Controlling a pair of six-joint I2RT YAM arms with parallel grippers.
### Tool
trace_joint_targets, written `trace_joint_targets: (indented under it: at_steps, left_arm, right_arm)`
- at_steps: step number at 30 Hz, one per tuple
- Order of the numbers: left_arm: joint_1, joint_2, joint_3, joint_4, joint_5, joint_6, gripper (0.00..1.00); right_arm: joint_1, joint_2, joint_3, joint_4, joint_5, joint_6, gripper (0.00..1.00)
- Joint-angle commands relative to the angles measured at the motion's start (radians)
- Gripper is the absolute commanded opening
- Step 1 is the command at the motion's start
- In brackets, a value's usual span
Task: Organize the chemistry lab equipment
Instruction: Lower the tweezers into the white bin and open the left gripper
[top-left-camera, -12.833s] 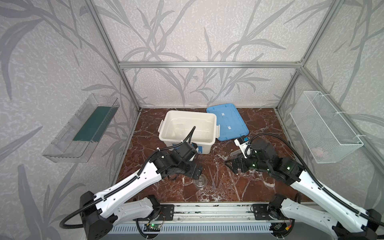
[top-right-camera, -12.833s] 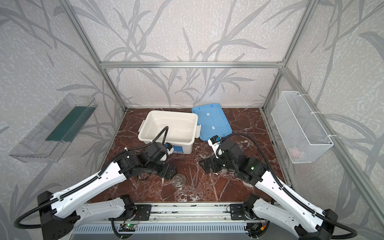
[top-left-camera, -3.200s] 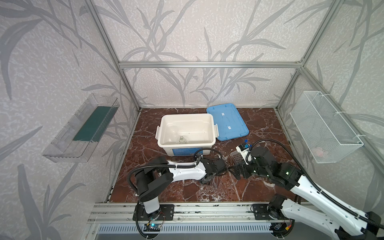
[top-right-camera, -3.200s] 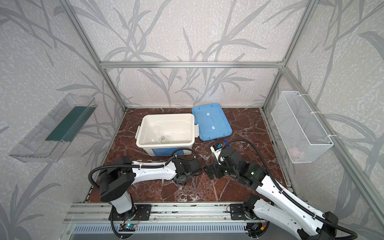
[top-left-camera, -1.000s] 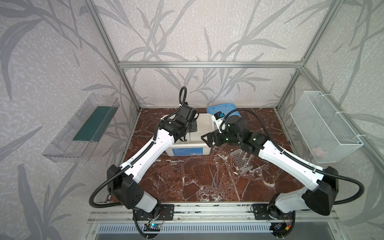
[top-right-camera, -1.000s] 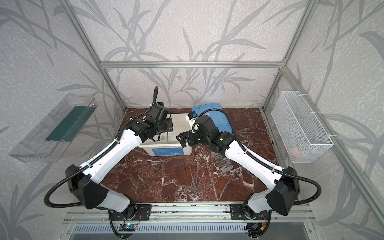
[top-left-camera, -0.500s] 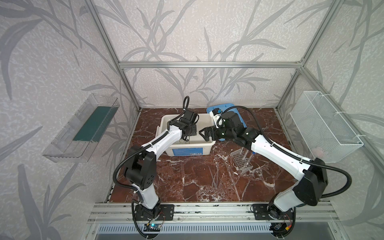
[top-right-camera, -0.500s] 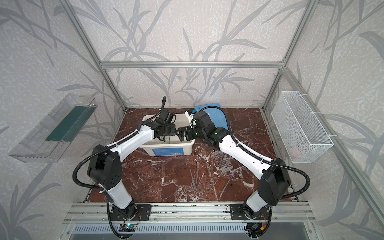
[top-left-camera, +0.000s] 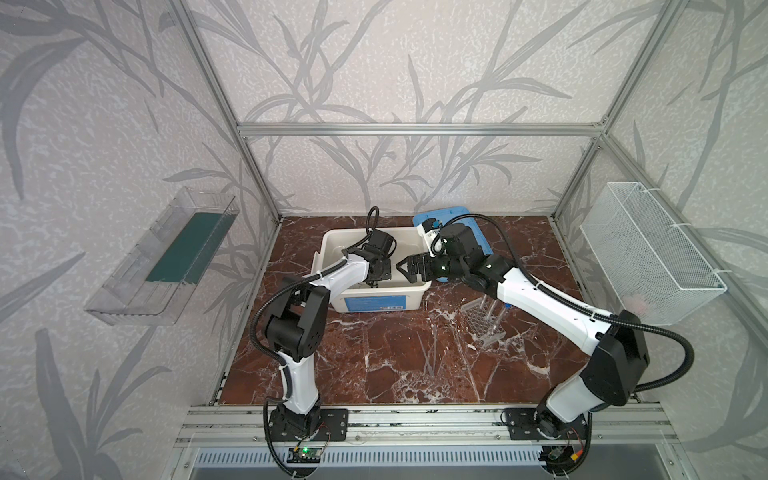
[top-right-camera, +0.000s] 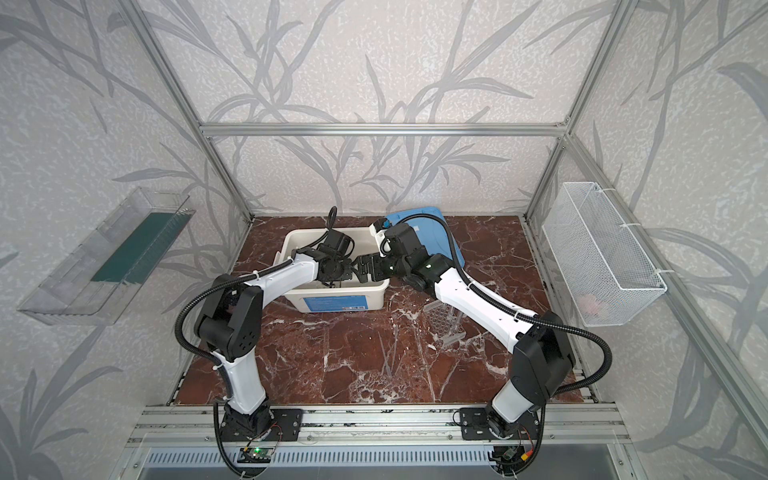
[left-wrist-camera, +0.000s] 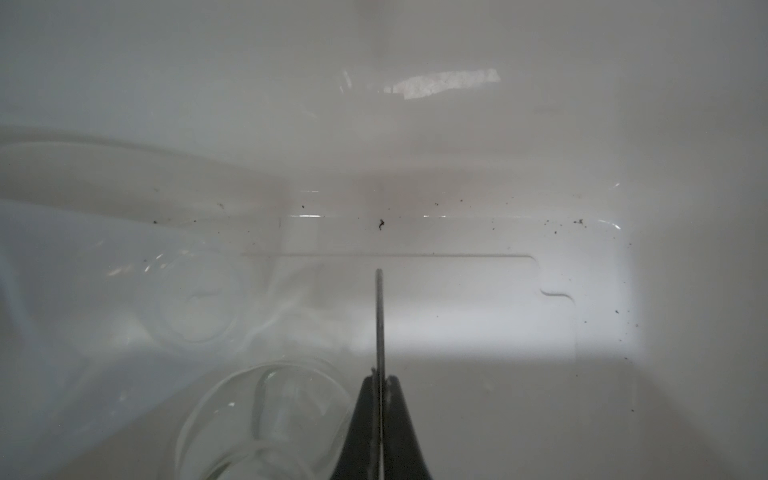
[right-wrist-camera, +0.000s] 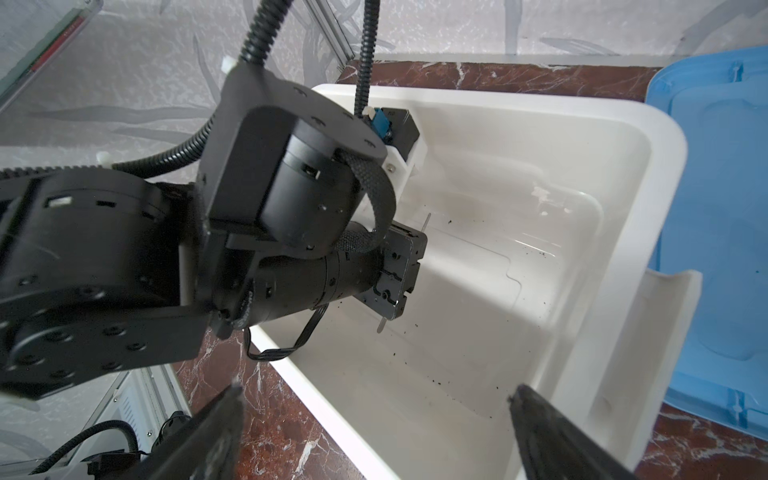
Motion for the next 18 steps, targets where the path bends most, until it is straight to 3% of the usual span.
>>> trace_joint_targets:
  at_steps: [1,16,18]
  left_arm:
    - [0.006,0.043,0.008,0.018,0.013,-0.009,0.00]
    - [0.009,0.097,-0.031,0.055,0.016,-0.036,0.00]
    - [0.010,0.093,-0.027,0.049,0.007,-0.032,0.04]
  right_arm:
    - [-0.002,0.009,0.010,0.023,-0.008,0.003,0.98]
    - [-0.002,0.022,-0.007,0.028,-0.016,0.004,0.98]
    - [-0.002,0.020,-0.010,0.028,-0.014,0.003,0.97]
